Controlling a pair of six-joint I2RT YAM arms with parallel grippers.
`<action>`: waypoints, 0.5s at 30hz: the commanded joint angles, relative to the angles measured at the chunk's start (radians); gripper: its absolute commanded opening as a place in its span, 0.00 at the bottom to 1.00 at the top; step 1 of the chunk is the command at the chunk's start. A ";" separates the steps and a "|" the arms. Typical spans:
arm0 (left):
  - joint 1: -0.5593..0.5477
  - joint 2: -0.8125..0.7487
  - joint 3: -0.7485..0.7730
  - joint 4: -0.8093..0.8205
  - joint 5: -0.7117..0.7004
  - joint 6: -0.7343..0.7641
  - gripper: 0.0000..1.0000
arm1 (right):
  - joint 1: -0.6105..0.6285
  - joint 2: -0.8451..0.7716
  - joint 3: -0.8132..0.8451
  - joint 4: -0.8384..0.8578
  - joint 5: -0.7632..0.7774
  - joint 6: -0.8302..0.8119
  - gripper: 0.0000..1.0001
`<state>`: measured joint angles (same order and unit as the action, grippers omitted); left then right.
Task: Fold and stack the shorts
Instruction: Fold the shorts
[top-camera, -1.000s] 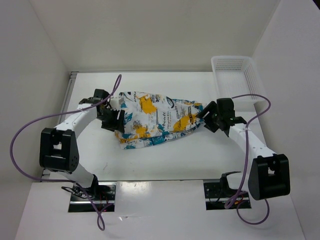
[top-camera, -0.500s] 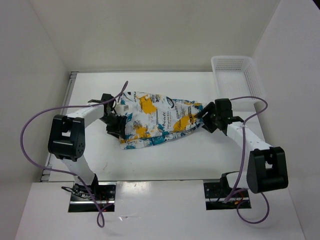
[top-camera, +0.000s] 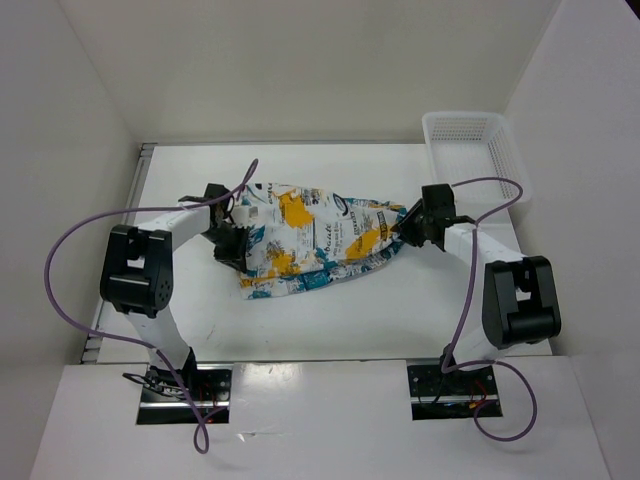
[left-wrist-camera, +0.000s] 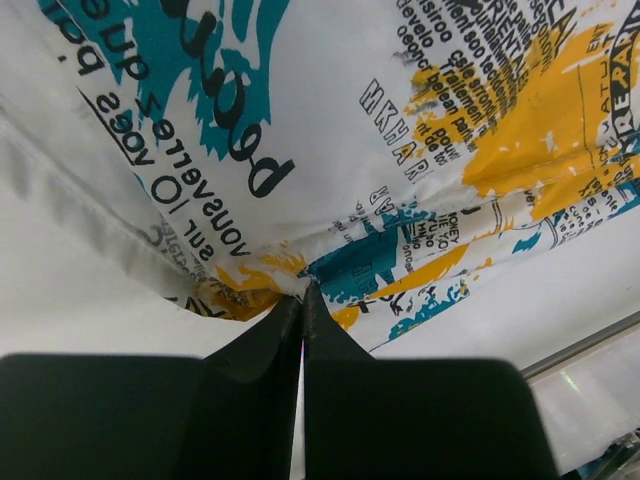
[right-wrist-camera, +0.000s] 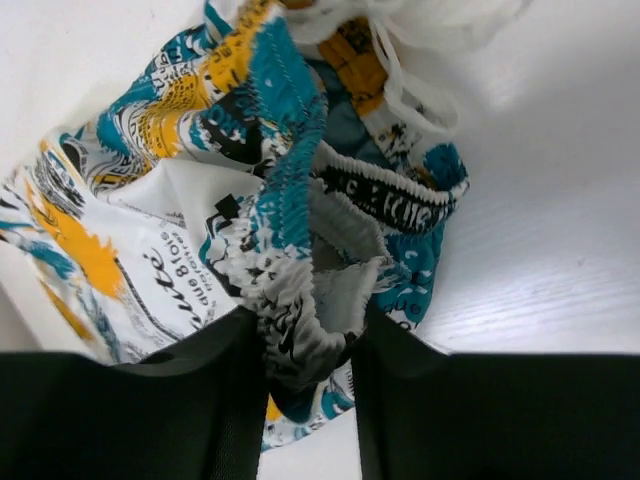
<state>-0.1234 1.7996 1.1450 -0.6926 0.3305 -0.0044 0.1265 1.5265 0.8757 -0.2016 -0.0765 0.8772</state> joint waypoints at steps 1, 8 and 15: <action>-0.001 0.010 0.039 0.010 -0.018 0.004 0.01 | -0.004 -0.003 0.071 0.027 0.050 -0.082 0.30; 0.021 -0.012 0.117 -0.076 0.019 0.004 0.00 | 0.012 -0.003 0.117 0.034 0.041 -0.214 0.00; 0.033 -0.100 0.343 -0.410 0.074 0.004 0.00 | 0.021 -0.087 0.135 0.079 0.106 -0.290 0.00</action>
<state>-0.0937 1.7763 1.4082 -0.8906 0.3439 -0.0044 0.1398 1.5055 0.9703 -0.1856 -0.0402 0.6472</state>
